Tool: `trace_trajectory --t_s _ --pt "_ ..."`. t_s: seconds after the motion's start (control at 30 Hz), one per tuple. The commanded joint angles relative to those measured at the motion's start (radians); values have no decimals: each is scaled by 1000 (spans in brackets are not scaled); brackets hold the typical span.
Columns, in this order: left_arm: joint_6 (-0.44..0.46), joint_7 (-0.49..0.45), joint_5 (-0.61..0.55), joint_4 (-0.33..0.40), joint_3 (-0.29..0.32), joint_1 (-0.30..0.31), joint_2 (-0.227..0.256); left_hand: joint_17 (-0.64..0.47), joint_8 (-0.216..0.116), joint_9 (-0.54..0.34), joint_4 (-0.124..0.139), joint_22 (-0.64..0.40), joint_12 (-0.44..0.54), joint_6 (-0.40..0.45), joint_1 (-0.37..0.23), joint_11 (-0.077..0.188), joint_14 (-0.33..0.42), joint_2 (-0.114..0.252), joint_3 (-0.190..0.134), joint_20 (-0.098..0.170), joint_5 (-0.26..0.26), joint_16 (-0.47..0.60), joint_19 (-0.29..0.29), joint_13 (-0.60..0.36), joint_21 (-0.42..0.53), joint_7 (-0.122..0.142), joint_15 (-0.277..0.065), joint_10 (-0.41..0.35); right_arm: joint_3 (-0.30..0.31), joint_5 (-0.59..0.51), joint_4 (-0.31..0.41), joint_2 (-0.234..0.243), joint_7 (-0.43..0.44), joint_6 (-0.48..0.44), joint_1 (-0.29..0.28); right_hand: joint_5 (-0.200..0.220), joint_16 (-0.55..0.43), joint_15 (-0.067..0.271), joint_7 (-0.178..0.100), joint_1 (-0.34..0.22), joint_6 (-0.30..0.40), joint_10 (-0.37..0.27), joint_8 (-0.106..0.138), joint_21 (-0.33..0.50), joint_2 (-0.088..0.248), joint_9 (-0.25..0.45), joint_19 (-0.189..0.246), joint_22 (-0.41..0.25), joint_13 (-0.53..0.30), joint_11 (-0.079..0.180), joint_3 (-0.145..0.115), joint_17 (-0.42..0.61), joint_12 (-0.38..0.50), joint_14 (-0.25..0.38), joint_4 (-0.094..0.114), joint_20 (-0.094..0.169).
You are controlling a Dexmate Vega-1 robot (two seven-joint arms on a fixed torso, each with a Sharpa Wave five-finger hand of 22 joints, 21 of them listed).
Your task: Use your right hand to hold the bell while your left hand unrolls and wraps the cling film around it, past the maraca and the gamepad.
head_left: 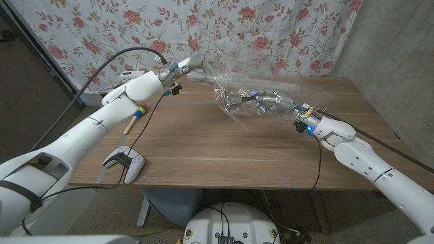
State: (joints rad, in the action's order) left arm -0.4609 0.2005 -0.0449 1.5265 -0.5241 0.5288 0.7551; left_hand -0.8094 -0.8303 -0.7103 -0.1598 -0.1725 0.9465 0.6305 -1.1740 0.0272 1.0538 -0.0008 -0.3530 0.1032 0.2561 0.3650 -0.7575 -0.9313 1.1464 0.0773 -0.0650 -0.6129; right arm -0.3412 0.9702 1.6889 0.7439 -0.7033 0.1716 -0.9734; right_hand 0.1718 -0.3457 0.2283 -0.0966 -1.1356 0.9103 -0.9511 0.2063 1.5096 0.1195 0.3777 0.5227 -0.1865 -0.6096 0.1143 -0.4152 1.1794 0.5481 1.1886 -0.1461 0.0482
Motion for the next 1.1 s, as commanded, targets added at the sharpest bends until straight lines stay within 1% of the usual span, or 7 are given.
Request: trace_trajectory --t_s 0.03,0.23,0.3,0.37,0.43,0.7,1.1 --pt "-38 -48 -10 -2 24 22 -8 -1 -3 -32 -6 0 6 7 -67 120 144 77 -131 0 3 1 -4 -124 -1 -2 -154 -125 -31 -20 16 11 13 -21 9 6 -5 2 9 -6 7 -3 -1 3 1 4 3 0 -3 4 -3 -1 -1 2 -4 150" --pt "-38 -53 -31 3 23 29 -4 -1 -1 -31 -6 0 4 6 -67 122 143 78 -131 1 3 -2 -4 -127 -1 -3 -154 -123 -44 -27 12 12 25 -33 12 6 -7 2 12 -7 7 -6 -1 4 1 4 5 0 -3 2 -2 0 -1 5 -4 149" --pt "-7 -82 -103 43 24 44 14 -1 -1 -32 -6 0 3 6 -67 122 147 78 -131 1 3 0 -4 -124 -1 -2 -154 -126 -47 -27 10 13 28 -37 13 6 -6 2 14 -8 6 -7 -1 3 0 4 6 0 -2 3 -2 -1 -2 4 -5 149" --pt "-24 -29 -19 18 19 35 5 -3 0 -32 -6 0 3 5 -67 120 146 77 -131 1 2 0 -5 -125 -2 -3 -152 -126 -52 -34 6 18 26 -44 20 6 -6 2 14 -8 6 -7 -1 4 0 4 6 0 -2 1 -2 -2 -2 4 -5 150" --pt "-42 -76 -45 16 34 45 1 -2 2 -28 -7 0 2 7 -67 119 146 77 -131 1 2 -1 -5 -122 -2 -4 -154 -129 -56 -42 3 22 27 -49 28 6 -7 2 14 -8 5 -4 -2 4 0 4 6 0 -3 0 -2 0 -2 5 -5 149" --pt "-75 -109 1 -22 62 43 -21 -1 2 -30 -6 0 0 6 -68 117 146 78 -131 1 1 -3 -4 -124 -2 -4 -154 -129 -67 -51 -17 13 39 -53 39 6 -4 1 13 -8 2 -4 -3 3 2 5 3 0 -3 -1 -3 -1 -4 0 -4 148" --pt "-115 -74 64 -52 62 47 -29 -1 2 -32 -6 0 -2 7 -68 116 145 77 -131 2 0 -5 -4 -130 -2 -3 -153 -125 -79 -65 -28 8 60 -68 55 6 -5 2 16 -10 3 -3 -2 2 3 5 3 0 -6 1 -4 -1 -4 -1 -4 147"
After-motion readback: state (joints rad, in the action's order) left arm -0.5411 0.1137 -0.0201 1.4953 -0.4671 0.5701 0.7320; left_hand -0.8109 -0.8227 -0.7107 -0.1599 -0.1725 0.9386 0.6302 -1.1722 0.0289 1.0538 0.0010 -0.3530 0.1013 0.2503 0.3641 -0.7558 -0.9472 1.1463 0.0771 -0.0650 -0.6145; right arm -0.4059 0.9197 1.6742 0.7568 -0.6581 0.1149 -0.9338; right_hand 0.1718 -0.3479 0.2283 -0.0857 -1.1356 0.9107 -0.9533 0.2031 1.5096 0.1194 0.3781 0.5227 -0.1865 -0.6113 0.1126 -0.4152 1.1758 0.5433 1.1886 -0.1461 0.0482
